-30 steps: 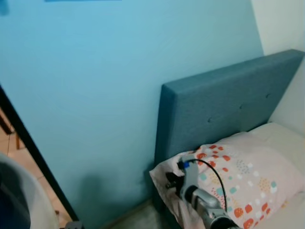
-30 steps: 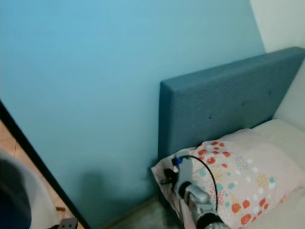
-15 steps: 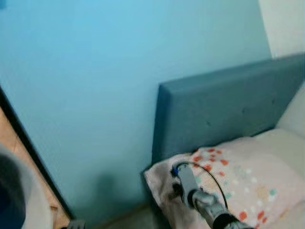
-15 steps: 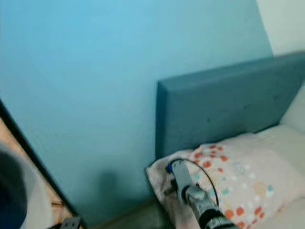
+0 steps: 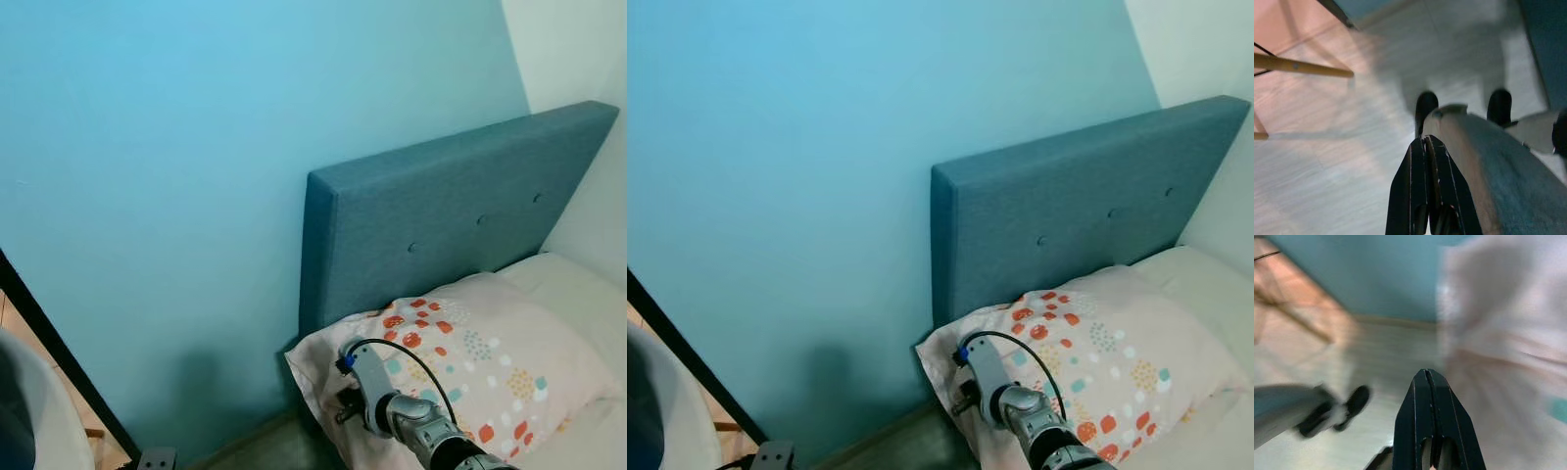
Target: Clean up the room
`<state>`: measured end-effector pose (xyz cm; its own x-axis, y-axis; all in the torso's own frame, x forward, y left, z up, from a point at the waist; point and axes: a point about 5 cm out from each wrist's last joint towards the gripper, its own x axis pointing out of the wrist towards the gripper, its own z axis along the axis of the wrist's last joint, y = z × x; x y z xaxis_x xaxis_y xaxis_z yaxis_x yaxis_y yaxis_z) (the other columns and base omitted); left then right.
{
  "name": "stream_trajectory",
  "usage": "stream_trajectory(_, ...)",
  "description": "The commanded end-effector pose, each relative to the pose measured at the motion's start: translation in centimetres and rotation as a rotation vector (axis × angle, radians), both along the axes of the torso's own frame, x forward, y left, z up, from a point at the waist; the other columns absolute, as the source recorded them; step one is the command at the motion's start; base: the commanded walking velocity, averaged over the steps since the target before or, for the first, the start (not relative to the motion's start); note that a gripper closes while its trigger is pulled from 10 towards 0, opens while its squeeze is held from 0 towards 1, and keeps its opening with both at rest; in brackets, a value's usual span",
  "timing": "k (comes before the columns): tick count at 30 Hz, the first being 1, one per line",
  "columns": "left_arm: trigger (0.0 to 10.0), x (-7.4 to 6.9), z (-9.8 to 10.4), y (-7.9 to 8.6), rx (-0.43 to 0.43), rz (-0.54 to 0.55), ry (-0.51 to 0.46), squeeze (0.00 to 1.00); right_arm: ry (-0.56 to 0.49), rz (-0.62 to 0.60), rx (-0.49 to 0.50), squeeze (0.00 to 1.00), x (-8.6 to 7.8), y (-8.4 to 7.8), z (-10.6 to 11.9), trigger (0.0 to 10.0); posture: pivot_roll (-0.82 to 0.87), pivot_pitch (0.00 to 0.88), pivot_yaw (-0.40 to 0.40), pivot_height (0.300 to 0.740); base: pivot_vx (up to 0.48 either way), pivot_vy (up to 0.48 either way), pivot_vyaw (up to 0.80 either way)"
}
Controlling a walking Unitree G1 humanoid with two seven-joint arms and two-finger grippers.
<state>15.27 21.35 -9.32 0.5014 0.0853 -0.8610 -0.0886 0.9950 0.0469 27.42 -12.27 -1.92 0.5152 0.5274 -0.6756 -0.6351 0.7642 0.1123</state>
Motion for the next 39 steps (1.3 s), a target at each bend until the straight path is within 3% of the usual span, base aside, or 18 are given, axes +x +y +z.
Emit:
stream_trajectory(1, 10.0, 1.3, 0.6, -0.2, -0.007, -0.001, -0.064, 0.0, 0.03, 0.065, 0.028, 0.0, 0.1, 0.3, 0.3, 10.0, 0.0, 0.0, -0.064, 0.715, 0.0, 0.0, 0.0)
stream_trajectory(3, 10.0, 3.8, 1.9, -0.1, -0.013, -0.044, -0.179, 0.0, 0.067, 0.152, 0.043, 0.0, 0.3, -0.1, 1.0, 10.0, 0.0, 0.0, -0.061, 0.7, 0.0, 0.0, 0.0)
stream_trajectory(7, 10.0, 5.2, 2.8, -0.2, -0.009, -0.093, -0.245, 0.0, 0.077, 0.17, -0.002, 0.0, 0.5, -0.9, 1.2, 10.0, 0.0, 0.0, -0.061, 0.69, 0.0, 0.0, 0.0)
stream_trajectory(9, 10.0, 7.0, 4.0, -0.4, 0.026, -0.172, -0.322, 0.0, 0.098, 0.169, -0.048, 0.0, 0.8, -1.8, 1.3, 10.0, 0.0, 0.0, -0.062, 0.675, 0.0, 0.0, 0.0)
stream_trajectory(12, 10.0, 7.6, 4.4, -0.2, 0.038, -0.182, -0.34, 0.0, 0.117, 0.158, -0.066, 0.0, 0.9, -2.2, 1.4, 10.0, 0.0, 0.0, -0.064, 0.665, 0.0, 0.0, 0.0)
stream_trajectory(20, 10.0, 7.1, 4.0, -0.9, 0.001, -0.257, -0.299, 0.0, 0.154, 0.126, -0.103, 0.0, 0.9, -2.8, 1.5, 10.0, -0.01, 0.0, -0.057, 0.64, 0.0, 0.0, 0.0)
stream_trajectory(22, 10.0, 6.4, 3.4, -1.7, -0.023, -0.342, -0.266, 0.0, 0.164, 0.129, -0.112, 0.0, 0.8, -2.8, 1.4, 10.0, -0.01, 0.0, -0.054, 0.63, 0.0, 0.0, 0.0)
stream_trajectory(25, 10.0, 5.7, 3.0, -2.0, -0.037, -0.388, -0.238, 0.0, 0.161, 0.171, -0.153, 0.0, 0.5, -2.5, 1.1, 10.0, -0.01, 0.0, -0.053, 0.62, 0.0, 0.0, 0.0)
stream_trajectory(31, 10.0, 5.4, 2.8, -1.9, -0.048, -0.38, -0.23, 0.0, 0.157, 0.216, -0.189, 0.0, 0.4, -1.9, 1.1, 10.0, 0.0, 0.0, -0.054, 0.605, 0.0, 0.0, 0.0)
stream_trajectory(33, 10.0, 5.3, 2.8, -1.9, -0.055, -0.376, -0.233, 0.0, 0.136, 0.258, -0.307, 0.0, 0.6, -2.5, 1.1, 10.0, 0.0, 0.0, -0.054, 0.595, 0.0, 0.0, 0.0)
stream_trajectory(35, 10.0, 5.3, 2.8, -1.9, -0.055, -0.376, -0.233, 0.0, 0.136, 0.258, -0.307, 0.0, 0.6, -2.5, 1.1, 10.0, 0.0, 0.0, -0.054, 0.595, 0.0, 0.0, 0.0)
stream_trajectory(36, 10.0, 5.3, 2.9, -1.9, -0.053, -0.387, -0.236, 0.0, 0.114, 0.258, -0.351, 0.0, 1.0, -2.9, 1.4, 10.0, 0.0, 0.0, -0.053, 0.59, 0.0, 0.0, 0.0)
stream_trajectory(39, 10.0, 5.5, 3.0, -2.0, -0.056, -0.398, -0.252, 0.0, 0.026, 0.214, -0.352, 0.0, 2.6, -3.2, 3.2, 10.0, 0.0, 0.0, -0.053, 0.59, 0.0, 0.0, 0.0)
